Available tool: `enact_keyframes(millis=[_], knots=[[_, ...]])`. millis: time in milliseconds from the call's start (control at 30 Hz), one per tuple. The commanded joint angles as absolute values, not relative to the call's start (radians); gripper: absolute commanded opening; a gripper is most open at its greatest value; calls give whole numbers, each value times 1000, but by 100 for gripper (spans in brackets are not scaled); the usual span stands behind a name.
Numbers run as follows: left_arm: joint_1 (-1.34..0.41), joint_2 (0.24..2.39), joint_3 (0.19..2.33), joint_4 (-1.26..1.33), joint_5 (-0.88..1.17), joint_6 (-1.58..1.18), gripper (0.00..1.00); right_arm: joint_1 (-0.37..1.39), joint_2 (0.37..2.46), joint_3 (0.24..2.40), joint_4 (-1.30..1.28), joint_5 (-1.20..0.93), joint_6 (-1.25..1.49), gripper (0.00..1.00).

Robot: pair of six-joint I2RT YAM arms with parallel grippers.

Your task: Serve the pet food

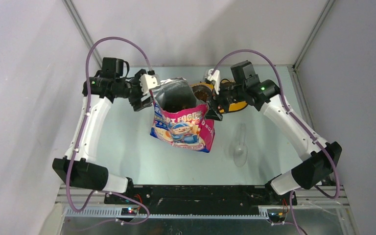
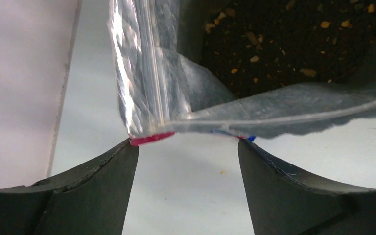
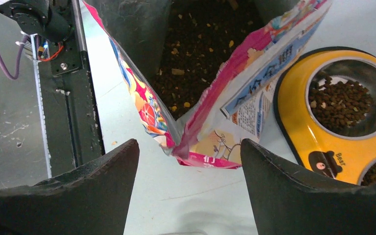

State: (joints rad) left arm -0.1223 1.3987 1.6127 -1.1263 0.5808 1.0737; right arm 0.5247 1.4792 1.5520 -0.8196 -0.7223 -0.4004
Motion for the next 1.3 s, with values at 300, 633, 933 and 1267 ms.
enact_keyframes(millis=[300, 633, 933, 1267], knots=[[-204, 1463, 1704, -1155, 703, 1202, 64, 590, 1512, 1589, -707, -625, -376, 61], [-168, 1451, 1702, -1226, 674, 1155, 0, 491, 1489, 1604, -722, -603, -381, 1], [36, 1333, 1633, -1124, 799, 914, 0, 325, 1380, 1624, -728, -673, -401, 0], [-65, 1238, 1489, -1091, 885, 817, 0, 339, 1402, 1575, -717, -699, -440, 0]])
